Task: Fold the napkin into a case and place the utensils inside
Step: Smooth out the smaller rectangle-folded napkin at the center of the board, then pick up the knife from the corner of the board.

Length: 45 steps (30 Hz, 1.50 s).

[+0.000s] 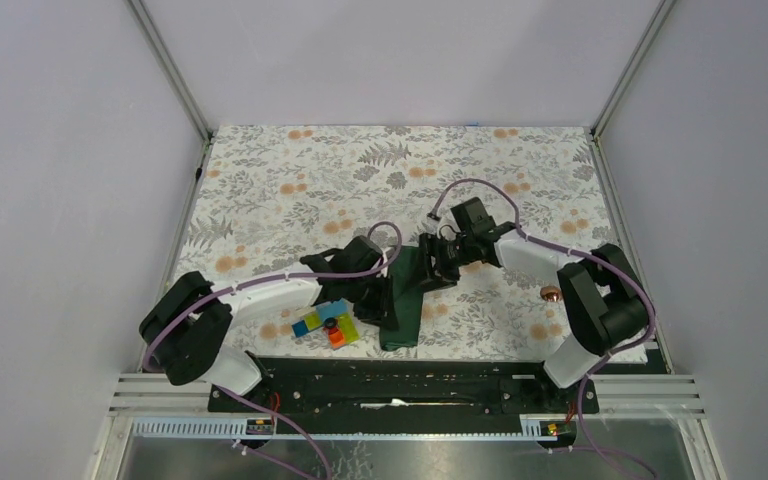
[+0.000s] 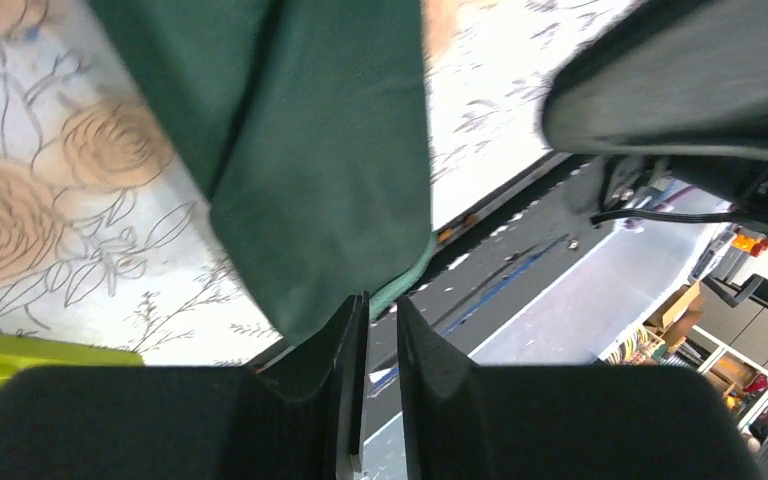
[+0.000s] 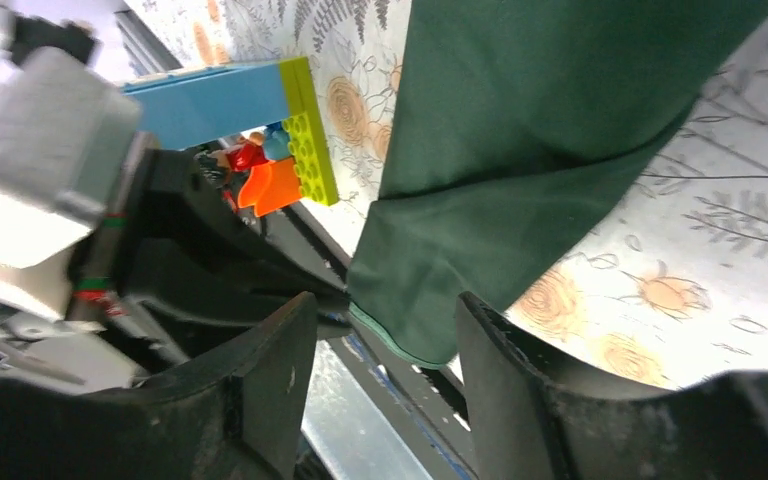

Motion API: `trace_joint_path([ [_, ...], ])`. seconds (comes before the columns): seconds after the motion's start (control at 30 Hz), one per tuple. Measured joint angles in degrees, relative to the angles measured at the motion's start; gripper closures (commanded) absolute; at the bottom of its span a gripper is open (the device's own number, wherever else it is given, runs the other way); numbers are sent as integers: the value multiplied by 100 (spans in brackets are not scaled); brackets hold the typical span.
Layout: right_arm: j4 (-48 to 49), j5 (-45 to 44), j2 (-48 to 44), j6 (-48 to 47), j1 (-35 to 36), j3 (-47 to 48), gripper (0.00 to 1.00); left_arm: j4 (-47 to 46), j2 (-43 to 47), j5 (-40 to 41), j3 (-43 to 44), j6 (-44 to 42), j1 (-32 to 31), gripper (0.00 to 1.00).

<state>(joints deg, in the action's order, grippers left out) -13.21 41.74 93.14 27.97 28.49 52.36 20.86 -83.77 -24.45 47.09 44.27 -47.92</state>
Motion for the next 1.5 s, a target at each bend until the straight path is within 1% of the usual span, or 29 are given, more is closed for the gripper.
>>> trace_joint_path([
  [0.07, 334, 157, 90, 197, 59, -133, 42, -15, -9, 0, -236, 20, -9, 79],
  [0.17, 883, 306, 387, 459, 103, -286, 36, -39, -118, 39, -520, 42, -42, 78],
  [0.27, 1228, 269, 739, 522, 103, -404, 33, -68, -238, 109, -570, 42, -129, 73],
  [0.33, 1209, 291, 975, 490, 92, -382, 29, -129, -284, 127, -570, 31, -179, 67],
  [0.4, 1045, 267, 960, 422, 94, -269, 23, -142, -286, 131, -562, 15, -203, 59],
  [0.47, 756, 79, 863, 282, 109, -153, 17, -81, -286, 131, -472, -15, -212, 48],
  [0.6, -367, -599, 380, -155, 114, 352, 6, 243, -177, 105, 120, -177, -216, 32],
  [0.63, -656, -820, 227, -262, 111, 544, 3, 332, -133, 90, 308, -234, -216, 30],
  [0.7, -1250, -1447, -136, -439, 79, 1023, 0, 503, -26, 57, 835, -385, -216, 27],
  [0.77, -1661, -1947, -461, -535, -28, 1386, 0, 634, 50, 17, 1421, -595, -216, 24],
  [0.83, -2212, -2583, -787, -673, -315, 1851, 0, 807, 79, -26, 2044, -901, -179, 23],
  [0.87, -2496, -3042, -876, -787, -472, 2111, 0, 850, 92, -76, 2280, -1058, -144, 23],
  [0.93, -2885, -3816, -911, -1147, -691, 2581, 0, 885, 138, -280, 2540, -1309, 42, 21],
  [1.0, -3235, -4382, -855, -1888, -828, 3047, 0, 883, 212, -623, 2557, -1475, 420, 21],
  [1.07, -3460, -4846, -739, -2608, -820, 3289, 1, 903, 238, -922, 2479, -1587, 905, 19],
  [1.13, -3635, -5388, -564, -3399, -826, 3285, 6, 1064, 210, -745, 2463, -1738, 1167, 16],
  [1.17, -3711, -5622, -455, -3768, -870, 3191, 12, 1102, 205, -634, 2463, -1799, 1145, 15],
  [1.23, -3869, -5908, -155, -4590, -1176, 2857, 21, 1167, 205, -271, 2463, -1961, 739, 11],
  [1.27, -3941, -6028, -4, -4920, -1394, 2691, 23, 1176, 208, -175, 2463, -2031, 494, 10],
  [1.33, -4074, -6242, 267, -5458, -1867, 2409, 21, 1174, 236, 70, 2452, -2162, 11, 9],
  [1.37, -4116, -6288, 350, -5687, -2122, 2282, 17, 1187, 280, 136, 2437, -2197, -142, 8],
  [1.4, -4140, -6330, 374, -5827, -2304, 2197, 15, 1169, 350, 199, 2396, -2227, -234, 7],
  [1.5, -4107, -6297, 358, -6127, -2924, 1971, 14, 1156, 715, 446, 2170, -2308, -264, 4],
])
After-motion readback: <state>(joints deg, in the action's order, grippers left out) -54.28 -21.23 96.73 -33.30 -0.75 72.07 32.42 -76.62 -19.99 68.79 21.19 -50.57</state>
